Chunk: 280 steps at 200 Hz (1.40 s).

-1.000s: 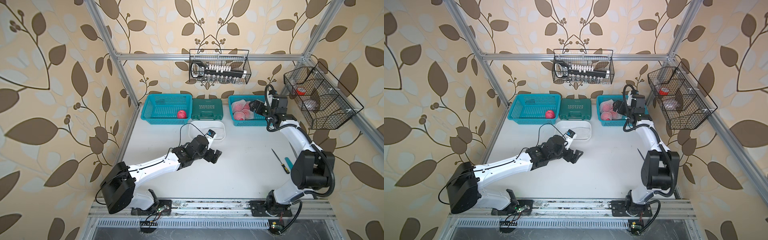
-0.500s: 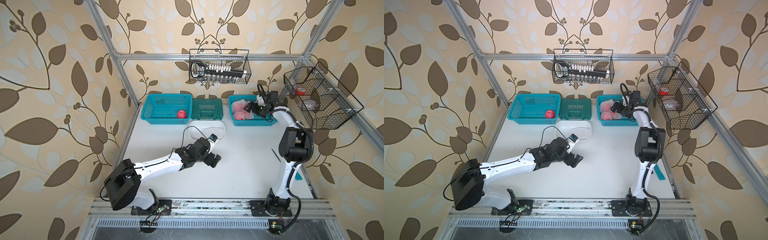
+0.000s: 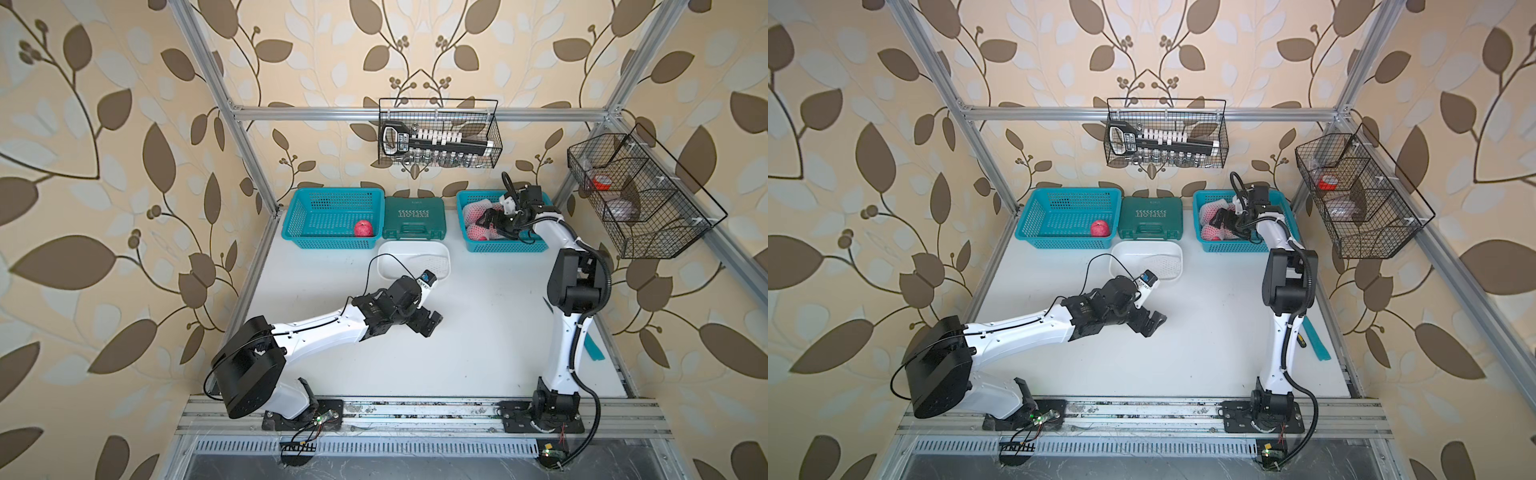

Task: Remove foam nets from apples
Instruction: Pick up the apple from the basket.

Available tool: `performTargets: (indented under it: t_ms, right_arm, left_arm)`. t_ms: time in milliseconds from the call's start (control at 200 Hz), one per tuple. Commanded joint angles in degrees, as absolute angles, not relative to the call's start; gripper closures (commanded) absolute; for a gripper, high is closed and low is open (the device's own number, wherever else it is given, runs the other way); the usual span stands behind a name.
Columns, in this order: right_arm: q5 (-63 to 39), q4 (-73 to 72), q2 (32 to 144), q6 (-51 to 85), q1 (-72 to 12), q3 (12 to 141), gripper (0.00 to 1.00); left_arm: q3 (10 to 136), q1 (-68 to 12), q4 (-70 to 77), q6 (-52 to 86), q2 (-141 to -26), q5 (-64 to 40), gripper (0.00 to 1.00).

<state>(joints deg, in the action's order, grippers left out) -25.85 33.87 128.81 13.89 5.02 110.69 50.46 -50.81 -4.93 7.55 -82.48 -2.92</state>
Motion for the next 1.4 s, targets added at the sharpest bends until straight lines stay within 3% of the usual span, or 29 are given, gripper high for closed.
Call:
performTargets:
  t_ms: [0,1120,1395]
  right_arm:
    - [-27.2,35.8,130.5,13.5,4.3,113.1,0.00]
    - [-27.9,38.0,136.9,13.1,3.3,119.1,0.00]
    - [-29.6,36.0,136.4,14.0,3.4,117.8,0.10]
  left_arm:
    - [49.8,-50.6,-5.3,6.6,-81.1,-2.3,0.01]
    - [49.4,-50.6,-5.0,8.3,-82.2,-1.9,0.01]
    - [49.5,-50.6,-5.3,8.8,-82.2,-1.7,0.01]
